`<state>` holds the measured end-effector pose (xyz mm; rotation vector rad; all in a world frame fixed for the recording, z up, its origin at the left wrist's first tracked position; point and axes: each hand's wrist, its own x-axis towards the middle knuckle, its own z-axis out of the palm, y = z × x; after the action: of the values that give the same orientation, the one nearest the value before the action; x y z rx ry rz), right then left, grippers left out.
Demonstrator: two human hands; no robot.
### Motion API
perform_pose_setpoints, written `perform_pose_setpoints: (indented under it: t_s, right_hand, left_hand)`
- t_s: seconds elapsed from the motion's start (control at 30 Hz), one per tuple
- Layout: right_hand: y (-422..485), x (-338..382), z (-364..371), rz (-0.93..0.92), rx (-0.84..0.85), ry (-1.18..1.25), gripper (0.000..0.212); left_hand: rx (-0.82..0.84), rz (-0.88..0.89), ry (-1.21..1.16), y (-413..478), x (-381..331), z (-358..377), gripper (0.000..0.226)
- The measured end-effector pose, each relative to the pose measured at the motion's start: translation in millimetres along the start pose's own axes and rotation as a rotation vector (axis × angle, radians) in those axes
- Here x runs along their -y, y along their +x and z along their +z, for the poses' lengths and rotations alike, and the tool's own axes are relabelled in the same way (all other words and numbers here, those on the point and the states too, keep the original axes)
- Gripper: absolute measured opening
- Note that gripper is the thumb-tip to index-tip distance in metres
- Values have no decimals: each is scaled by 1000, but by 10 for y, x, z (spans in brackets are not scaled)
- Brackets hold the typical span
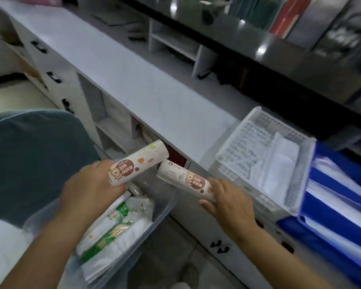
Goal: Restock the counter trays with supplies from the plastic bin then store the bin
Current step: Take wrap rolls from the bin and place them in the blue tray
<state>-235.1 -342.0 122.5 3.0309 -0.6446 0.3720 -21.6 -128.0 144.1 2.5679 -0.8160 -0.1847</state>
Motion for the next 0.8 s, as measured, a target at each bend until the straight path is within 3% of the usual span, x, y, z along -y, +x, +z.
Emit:
perform_pose_setpoints:
  t_s: [0.23,0.43,0.6,0.8]
  right_hand:
    - [-861,-1062,-650,329,-79,-104,57]
    - [-1645,-2226,-961,507,-30,-90,59]
    - [-2022,-3054,-986,482,169,-64,56]
    - [-2070,-3416,-780,331,308,-19,47]
  left_hand:
    - [48,291,-27,64,-1471,303,31]
    - [115,402,-8,-30,-2544,858,30]
    - [136,412,-8,-110,-3198,1235,32]
    - [107,361,33,-166,-3645,1538,34]
